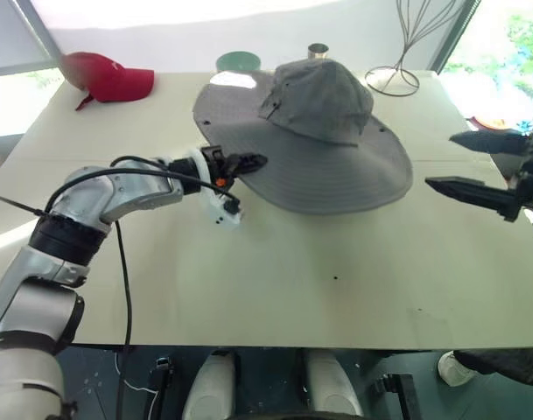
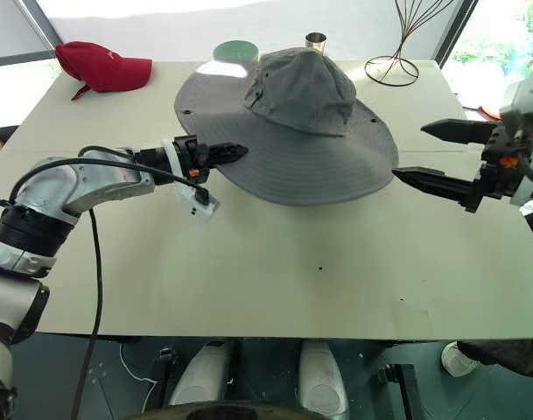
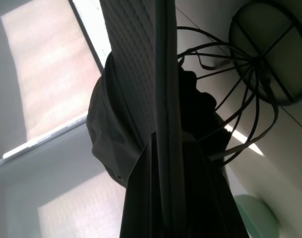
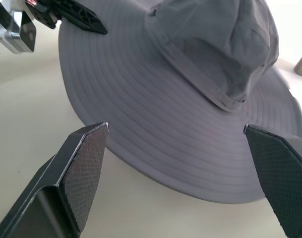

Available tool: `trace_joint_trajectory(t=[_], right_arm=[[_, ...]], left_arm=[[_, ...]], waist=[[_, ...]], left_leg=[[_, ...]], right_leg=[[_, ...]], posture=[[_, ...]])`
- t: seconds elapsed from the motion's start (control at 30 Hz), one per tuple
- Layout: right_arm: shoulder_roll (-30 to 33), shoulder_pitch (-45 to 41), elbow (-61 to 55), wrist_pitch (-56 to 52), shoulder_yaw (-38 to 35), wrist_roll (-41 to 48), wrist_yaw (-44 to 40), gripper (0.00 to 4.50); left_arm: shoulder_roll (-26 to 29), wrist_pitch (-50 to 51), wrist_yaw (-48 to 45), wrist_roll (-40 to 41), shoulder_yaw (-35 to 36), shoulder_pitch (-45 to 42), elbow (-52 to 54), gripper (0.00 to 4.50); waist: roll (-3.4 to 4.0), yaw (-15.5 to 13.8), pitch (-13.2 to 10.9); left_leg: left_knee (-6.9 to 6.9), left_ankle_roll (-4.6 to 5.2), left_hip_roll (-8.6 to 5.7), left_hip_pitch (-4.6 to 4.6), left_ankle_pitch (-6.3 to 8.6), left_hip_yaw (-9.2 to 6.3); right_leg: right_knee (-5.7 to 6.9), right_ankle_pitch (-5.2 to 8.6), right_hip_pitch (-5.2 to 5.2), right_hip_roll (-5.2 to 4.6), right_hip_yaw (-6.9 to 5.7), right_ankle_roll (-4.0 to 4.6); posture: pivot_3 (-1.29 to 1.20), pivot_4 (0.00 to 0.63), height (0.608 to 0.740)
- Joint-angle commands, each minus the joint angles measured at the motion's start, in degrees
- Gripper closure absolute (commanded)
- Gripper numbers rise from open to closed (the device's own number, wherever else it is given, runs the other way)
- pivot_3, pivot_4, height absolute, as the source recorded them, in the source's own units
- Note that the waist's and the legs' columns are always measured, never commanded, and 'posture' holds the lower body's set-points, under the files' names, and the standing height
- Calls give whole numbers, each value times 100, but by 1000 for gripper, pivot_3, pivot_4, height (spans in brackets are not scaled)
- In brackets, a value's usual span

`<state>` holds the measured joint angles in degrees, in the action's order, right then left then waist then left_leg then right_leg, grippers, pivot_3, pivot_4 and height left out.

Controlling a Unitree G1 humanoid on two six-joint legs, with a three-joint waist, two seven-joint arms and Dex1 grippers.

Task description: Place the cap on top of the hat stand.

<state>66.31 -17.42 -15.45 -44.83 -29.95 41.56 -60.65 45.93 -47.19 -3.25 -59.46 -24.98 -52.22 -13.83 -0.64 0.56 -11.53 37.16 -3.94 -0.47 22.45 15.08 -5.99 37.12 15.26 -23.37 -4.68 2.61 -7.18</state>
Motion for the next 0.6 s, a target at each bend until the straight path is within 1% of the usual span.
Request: trace_joint_trajectory(t=[0.03,0.13,0.23,0.37,0.43,0.5,0.6], right_arm=[[92,49,-41,199,-249,-124,24,0],[91,117,-50,240,-258,-159,28,0],[112,169,-57,221,-334,-161,22,0],[130,277,-51,233,-406,-230,-4,0],[125,340,-61,257,-398,-278,-5,0],[121,377,-80,284,-379,-315,-4,0],[112,372,-104,287,-361,-316,3,0]], left_arm=[[3,-224,253,-105,-86,-51,-163,4459],[-73,-218,195,106,-72,72,-453,4459],[-204,-183,10,583,22,239,-682,4459],[-334,-129,-349,1385,192,447,-812,4459],[-469,73,-756,2199,355,584,-797,4459],[-551,261,-1104,2705,454,675,-741,4459],[-616,400,-1430,3014,508,711,-644,4459]], waist=[[0,2,0],[0,4,0],[0,1,0],[1,6,0],[1,6,0],[1,8,0],[1,16,0]], left_leg=[[0,0,0,0,0,0],[0,0,0,-1,0,0],[1,0,0,0,0,0],[1,0,0,0,0,-1],[1,0,0,-1,0,-1],[3,0,0,-1,0,-1],[3,0,0,-2,0,-1]], right_leg=[[0,0,0,0,0,0],[0,0,0,0,0,0],[1,0,1,0,0,0],[2,0,1,0,0,0],[3,0,1,0,0,0],[5,0,0,0,0,0],[7,0,0,0,0,0]], posture=[[0,150,740],[0,150,740],[0,150,740],[0,150,740],[0,150,740],[0,150,740],[0,150,740]])
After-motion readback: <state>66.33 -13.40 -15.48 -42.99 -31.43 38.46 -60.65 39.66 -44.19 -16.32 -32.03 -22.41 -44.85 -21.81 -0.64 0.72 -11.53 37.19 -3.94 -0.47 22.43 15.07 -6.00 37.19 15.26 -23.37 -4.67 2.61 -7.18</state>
